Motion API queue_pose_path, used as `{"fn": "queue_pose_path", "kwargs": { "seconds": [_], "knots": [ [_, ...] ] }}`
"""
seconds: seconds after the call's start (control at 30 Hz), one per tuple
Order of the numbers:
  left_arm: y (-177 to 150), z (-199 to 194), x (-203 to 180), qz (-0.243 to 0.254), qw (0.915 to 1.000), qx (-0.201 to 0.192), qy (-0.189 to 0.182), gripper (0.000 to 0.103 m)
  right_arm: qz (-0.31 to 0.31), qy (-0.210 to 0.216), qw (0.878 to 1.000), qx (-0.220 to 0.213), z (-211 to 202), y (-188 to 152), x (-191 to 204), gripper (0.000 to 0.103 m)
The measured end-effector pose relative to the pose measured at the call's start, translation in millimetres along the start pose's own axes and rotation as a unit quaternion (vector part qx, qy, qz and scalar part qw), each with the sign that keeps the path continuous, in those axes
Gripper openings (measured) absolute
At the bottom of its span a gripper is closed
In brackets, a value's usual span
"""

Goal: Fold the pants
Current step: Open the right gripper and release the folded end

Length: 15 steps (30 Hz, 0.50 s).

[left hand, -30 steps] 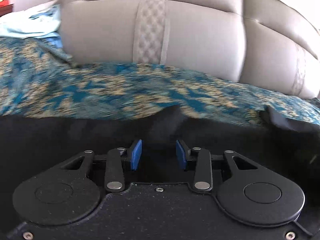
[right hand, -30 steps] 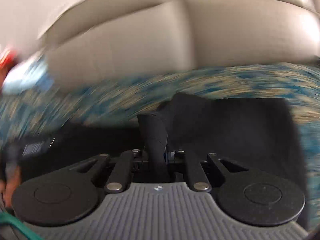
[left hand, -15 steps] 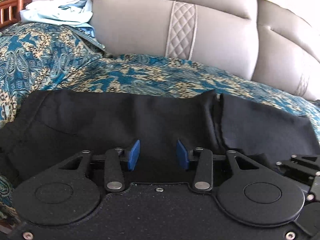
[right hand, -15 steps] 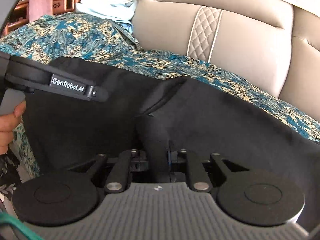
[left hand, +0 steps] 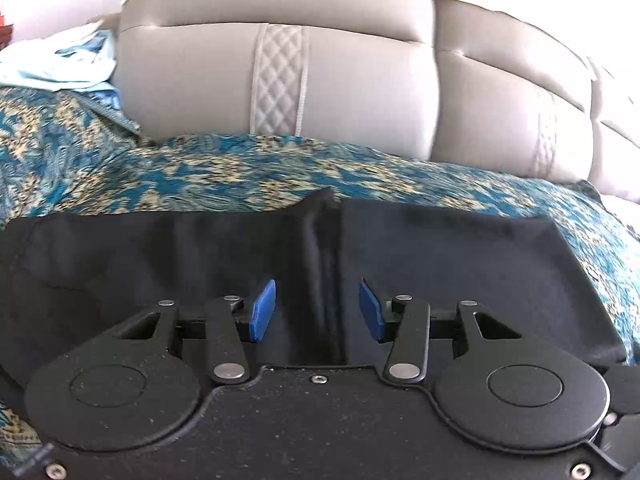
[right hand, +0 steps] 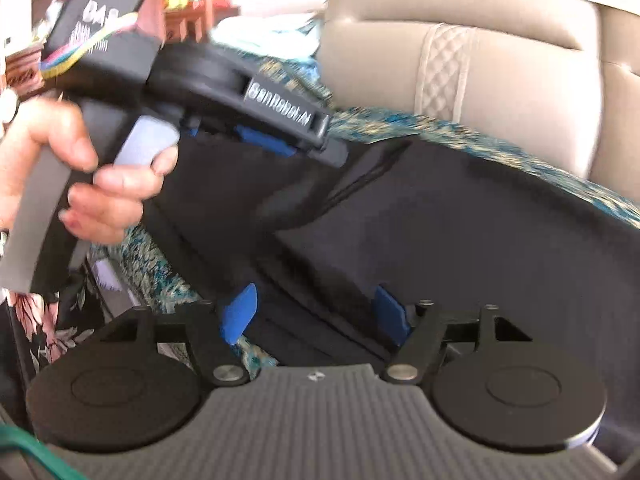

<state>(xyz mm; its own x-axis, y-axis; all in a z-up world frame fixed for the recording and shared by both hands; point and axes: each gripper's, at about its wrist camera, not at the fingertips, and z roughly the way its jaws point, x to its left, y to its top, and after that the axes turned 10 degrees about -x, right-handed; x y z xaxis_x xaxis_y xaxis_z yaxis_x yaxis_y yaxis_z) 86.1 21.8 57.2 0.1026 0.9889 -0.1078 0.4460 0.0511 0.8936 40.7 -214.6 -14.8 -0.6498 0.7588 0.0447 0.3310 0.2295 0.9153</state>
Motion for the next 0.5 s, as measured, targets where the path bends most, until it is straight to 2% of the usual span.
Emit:
{"fn": "queue_pose_path", "kwargs": {
  "seconds": [0.13,0.2,0.33,0.4,0.5],
  "knots": [
    [-10,-4,-19,0.022,0.9997,-0.009,-0.005,0.045,0.046,-0.076,0.995,-0.033,-26,-9,-18,0.081],
    [-15,-7,-27,0.027,0.9995,-0.011,-0.010,0.045,0.078,-0.129,0.988,-0.046,-38,-14,-30,0.081],
    [-29,-11,-39,0.034,0.9993,-0.009,-0.011,0.045,0.144,-0.239,0.958,-0.064,-62,-25,-58,0.081],
    [-37,-10,-44,0.035,0.9994,-0.004,-0.003,0.045,0.171,-0.272,0.945,-0.065,-71,-29,-71,0.080],
    [-50,-9,-48,0.028,0.9995,0.015,0.006,0.045,0.189,-0.299,0.933,-0.061,-79,-35,-85,0.080]
  ]
}}
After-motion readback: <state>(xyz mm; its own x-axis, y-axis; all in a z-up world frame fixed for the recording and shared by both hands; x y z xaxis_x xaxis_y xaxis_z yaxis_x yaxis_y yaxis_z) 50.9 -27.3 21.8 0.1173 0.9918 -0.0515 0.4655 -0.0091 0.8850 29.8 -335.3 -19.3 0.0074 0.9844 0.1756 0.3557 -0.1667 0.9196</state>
